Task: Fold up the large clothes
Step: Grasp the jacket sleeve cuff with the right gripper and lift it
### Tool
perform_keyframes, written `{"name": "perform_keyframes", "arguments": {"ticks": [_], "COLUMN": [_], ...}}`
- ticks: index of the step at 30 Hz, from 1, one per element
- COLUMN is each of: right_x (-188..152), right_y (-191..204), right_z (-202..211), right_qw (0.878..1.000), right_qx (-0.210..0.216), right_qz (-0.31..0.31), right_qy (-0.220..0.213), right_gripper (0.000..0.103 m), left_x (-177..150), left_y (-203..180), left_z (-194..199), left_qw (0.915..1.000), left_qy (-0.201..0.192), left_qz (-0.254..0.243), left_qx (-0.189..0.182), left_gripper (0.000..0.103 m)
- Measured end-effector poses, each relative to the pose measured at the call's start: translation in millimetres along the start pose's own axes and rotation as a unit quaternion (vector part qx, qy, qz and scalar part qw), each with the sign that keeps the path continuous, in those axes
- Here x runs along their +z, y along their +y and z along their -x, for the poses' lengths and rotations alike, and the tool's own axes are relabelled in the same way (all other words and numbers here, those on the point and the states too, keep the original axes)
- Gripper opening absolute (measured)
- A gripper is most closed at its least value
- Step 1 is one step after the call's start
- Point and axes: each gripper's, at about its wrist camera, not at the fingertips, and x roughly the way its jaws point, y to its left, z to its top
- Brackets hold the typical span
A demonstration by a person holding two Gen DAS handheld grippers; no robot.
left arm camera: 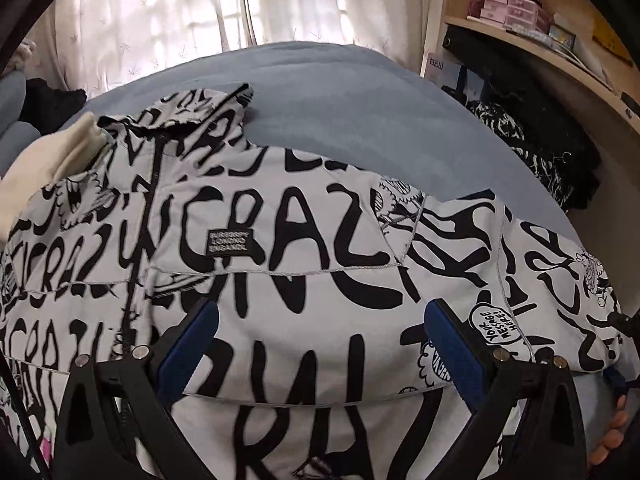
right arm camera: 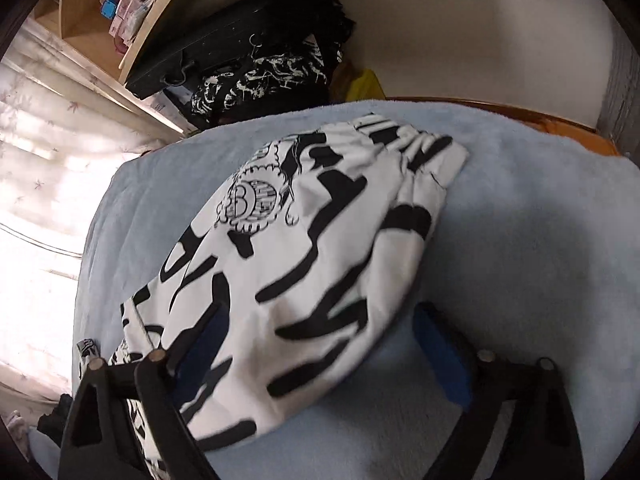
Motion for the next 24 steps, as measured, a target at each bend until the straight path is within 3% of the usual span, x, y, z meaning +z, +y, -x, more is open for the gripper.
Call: {"name": "perform_keyframes", "arguments": {"ticks": [2,4,6,9,14,17,19,21,24], "right_x": [7,15,22,23,8,-19,-51,-88,-161], "right_y": [0,-3,-5,6,74,134,178,212,244], "right_z": [-8,-12,-14,6,72,103,114,114,91], "right_qw": [1.0,0.999,0.999,0.999,0.985,0.961,0.933,0.903,0.855], "right_qx": [-0.009,-0.029,-0.034,-0.023,0.023,0.077,0.121,0.156,0.189], "right_qz": [-0.007,-0.014,-0.019,-0.002,0.112,0.216,0.302,0.377,0.48], "right_qy": [0.005,0.006,0.005,-0.03,-0.128,-0.155,-0.154,-0.13,-0.051], "right_gripper": [0.07,0.028,0.013,0.006,0.005,0.005,0.005,0.005,0.005], "left_x": [0,-1,-4,-8,-13,-14,-16,-18,-22], "left_y": [-3,-6,-5,5,37,62,79,96,122], "left_z": [-6,-9,-7,3,24,39,51,63,76], "left_qw": [0.9999,0.9998,0.9998,0.9998,0.9998,0.9995,0.999,0.9983,0.9965], "left_qy": [0.01,0.018,0.019,0.013,0.015,0.013,0.005,-0.006,-0.015], "left_qz": [0.002,0.0,-0.003,-0.005,0.01,0.029,0.043,0.056,0.078], "left_qx": [-0.005,-0.006,-0.009,-0.012,-0.004,0.004,0.01,0.016,0.026], "left_gripper": [0.102,0.102,0.102,0.102,0.102,0.102,0.102,0.102,0.102]}}
